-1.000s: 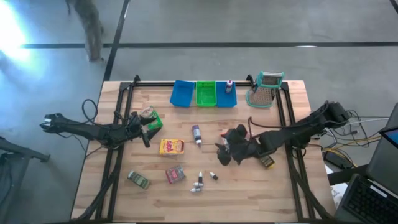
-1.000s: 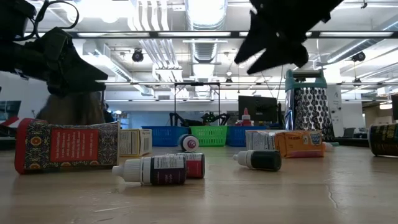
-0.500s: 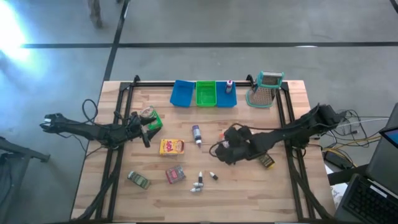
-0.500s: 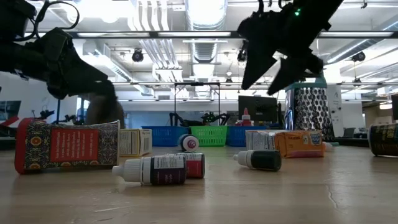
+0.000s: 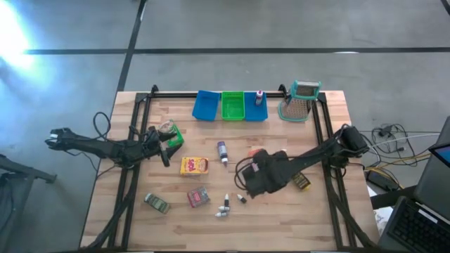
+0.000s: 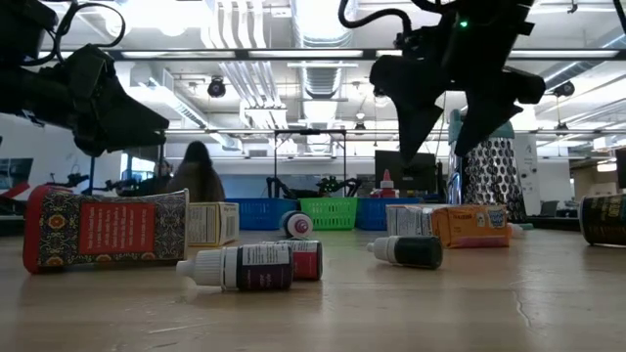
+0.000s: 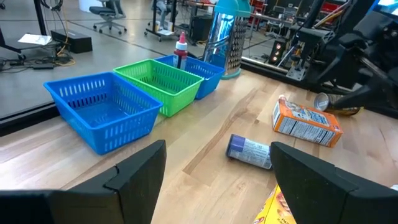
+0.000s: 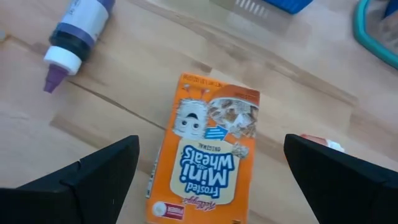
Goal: Pick & Place Kitchen Items
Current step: Put the orange cereal box into the left blue bin
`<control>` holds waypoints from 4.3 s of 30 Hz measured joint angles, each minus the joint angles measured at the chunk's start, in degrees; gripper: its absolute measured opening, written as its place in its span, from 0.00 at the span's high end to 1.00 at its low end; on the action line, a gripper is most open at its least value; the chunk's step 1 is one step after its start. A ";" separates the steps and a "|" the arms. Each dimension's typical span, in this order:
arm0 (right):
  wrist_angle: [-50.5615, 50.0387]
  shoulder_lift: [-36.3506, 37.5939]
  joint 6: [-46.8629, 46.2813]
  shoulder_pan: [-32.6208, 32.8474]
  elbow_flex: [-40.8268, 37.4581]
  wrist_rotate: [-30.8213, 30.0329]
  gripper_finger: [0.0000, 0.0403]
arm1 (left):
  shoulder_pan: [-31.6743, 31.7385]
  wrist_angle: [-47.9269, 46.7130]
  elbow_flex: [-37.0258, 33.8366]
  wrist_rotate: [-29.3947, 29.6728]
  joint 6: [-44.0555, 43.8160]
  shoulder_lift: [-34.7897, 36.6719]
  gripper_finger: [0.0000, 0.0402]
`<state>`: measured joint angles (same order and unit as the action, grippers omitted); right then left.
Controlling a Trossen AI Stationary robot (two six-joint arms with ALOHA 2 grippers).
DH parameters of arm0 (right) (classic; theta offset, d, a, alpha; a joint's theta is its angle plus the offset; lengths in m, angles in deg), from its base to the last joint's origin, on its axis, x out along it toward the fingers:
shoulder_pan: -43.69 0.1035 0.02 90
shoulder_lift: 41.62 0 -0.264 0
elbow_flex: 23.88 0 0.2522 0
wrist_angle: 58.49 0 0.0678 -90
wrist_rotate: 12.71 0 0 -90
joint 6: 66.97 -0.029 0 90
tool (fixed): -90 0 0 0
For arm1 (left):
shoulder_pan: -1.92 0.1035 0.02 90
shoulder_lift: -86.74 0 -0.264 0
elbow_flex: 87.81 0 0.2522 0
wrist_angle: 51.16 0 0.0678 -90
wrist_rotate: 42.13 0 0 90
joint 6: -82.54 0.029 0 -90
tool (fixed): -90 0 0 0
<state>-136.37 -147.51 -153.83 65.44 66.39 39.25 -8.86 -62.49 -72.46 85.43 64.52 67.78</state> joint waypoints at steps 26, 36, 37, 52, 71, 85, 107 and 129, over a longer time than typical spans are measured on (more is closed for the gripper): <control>14.08 1.58 -6.56 2.02 -10.49 3.62 0.01 | -0.01 0.03 0.00 0.00 0.00 0.00 0.27; 19.11 1.69 -6.13 2.02 -13.55 3.78 0.01 | 0.00 0.03 0.00 0.00 0.00 0.00 0.27; 19.68 1.69 -6.12 2.00 -13.86 3.79 0.01 | 0.00 0.03 0.00 0.00 0.00 0.00 0.27; 18.03 1.69 -6.12 2.02 -13.13 3.27 0.01 | 0.00 0.04 0.00 0.00 0.00 0.00 0.27; 15.26 2.24 -8.70 3.14 -13.11 0.61 0.01 | 0.00 -0.04 0.00 -0.02 0.00 0.02 0.27; 17.24 1.89 -8.59 3.24 -14.42 1.65 0.01 | -0.01 -0.06 0.00 -0.01 0.00 0.02 0.27; 29.09 1.78 -6.79 3.13 -21.68 1.66 0.01 | -0.01 -0.08 0.00 -0.02 0.00 0.02 0.27; 32.73 1.70 -1.60 2.98 -24.99 1.37 0.01 | -0.02 -0.09 0.00 -0.01 0.00 0.02 0.27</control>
<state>-103.63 -145.81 -155.43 68.42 41.40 40.62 -8.88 -62.59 -72.46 85.42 64.52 67.80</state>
